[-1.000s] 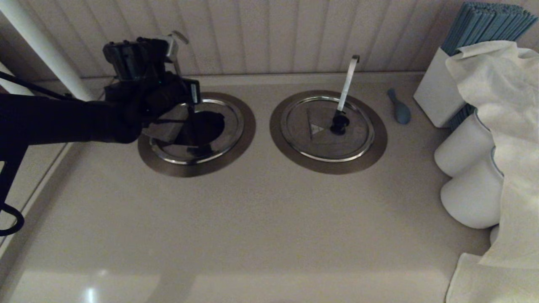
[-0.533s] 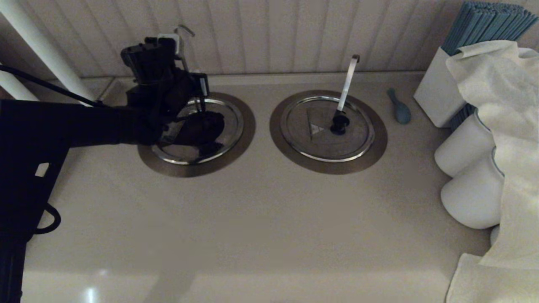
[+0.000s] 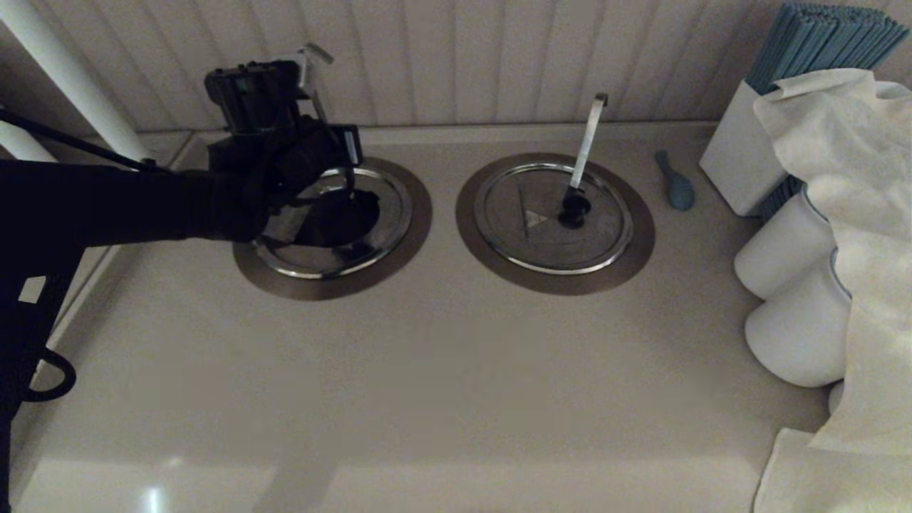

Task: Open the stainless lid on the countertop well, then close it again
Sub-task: Stir with a spoon

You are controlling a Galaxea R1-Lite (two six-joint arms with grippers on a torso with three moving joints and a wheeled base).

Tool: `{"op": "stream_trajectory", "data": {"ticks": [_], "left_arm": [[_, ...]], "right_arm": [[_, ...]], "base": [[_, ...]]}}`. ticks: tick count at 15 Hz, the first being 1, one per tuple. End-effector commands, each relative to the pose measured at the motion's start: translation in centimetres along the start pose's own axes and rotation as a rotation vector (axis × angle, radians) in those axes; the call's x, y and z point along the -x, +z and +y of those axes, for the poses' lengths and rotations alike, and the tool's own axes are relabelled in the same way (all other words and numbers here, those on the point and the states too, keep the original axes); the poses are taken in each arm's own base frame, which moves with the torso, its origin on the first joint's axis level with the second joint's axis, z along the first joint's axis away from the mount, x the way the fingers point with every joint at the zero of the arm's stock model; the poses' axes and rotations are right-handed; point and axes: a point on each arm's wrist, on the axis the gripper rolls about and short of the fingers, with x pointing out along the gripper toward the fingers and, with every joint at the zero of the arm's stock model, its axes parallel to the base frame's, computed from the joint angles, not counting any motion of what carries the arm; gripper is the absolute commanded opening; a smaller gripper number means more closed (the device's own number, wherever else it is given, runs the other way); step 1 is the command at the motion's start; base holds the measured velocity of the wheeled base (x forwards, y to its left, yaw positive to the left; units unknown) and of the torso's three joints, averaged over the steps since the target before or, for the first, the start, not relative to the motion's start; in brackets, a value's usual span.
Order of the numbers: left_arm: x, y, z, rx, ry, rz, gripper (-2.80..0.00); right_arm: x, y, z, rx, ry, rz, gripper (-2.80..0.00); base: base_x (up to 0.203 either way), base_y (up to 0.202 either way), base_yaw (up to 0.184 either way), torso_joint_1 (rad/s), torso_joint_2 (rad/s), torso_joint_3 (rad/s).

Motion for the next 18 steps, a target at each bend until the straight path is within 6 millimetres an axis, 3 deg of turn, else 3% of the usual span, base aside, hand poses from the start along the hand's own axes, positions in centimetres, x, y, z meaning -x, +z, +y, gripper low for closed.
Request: {"op": "stream_trajectory", "data": {"ticks": [1,5,7,10,15,18], "left_arm": [[0.2,0.2,0.0,0.001,-0.004,-0.002,-2.80],[0.5,-0.4,0.3,-0.011,-0.031,0.064,-2.80],[1.0,-0.7,1.4,-0.030,-0.026,0.171,-2.80],[0.7,-1.1,3.0,-0.100,0.007,0.183,-2.80],[-1.0,-1.3,3.0,-0.103,0.086,0.081,-2.80],[-1.3,-1.1,1.7,-0.076,0.080,0.026,-2.80]], "right_arm": [[0.0,0.0,0.0,0.000,0.000,-0.001,-2.80],[0.0,0.0,0.0,0.000,0.000,0.000,-2.80],[0.0,0.0,0.0,0.000,0.000,-0.001,-2.80],[0.0,0.0,0.0,0.000,0.000,-0.001,-2.80],[0.0,0.0,0.0,0.000,0.000,0.000,-2.80],[0.0,0.0,0.0,0.000,0.000,-0.001,-2.80]], "base": [[0.000,0.000,0.000,0.000,0.00,0.000],[0.000,0.000,0.000,0.000,0.00,0.000],[0.000,0.000,0.000,0.000,0.00,0.000],[0.000,0.000,0.000,0.000,0.00,0.000],[0.000,0.000,0.000,0.000,0.00,0.000],[0.000,0.000,0.000,0.000,0.00,0.000]]}}
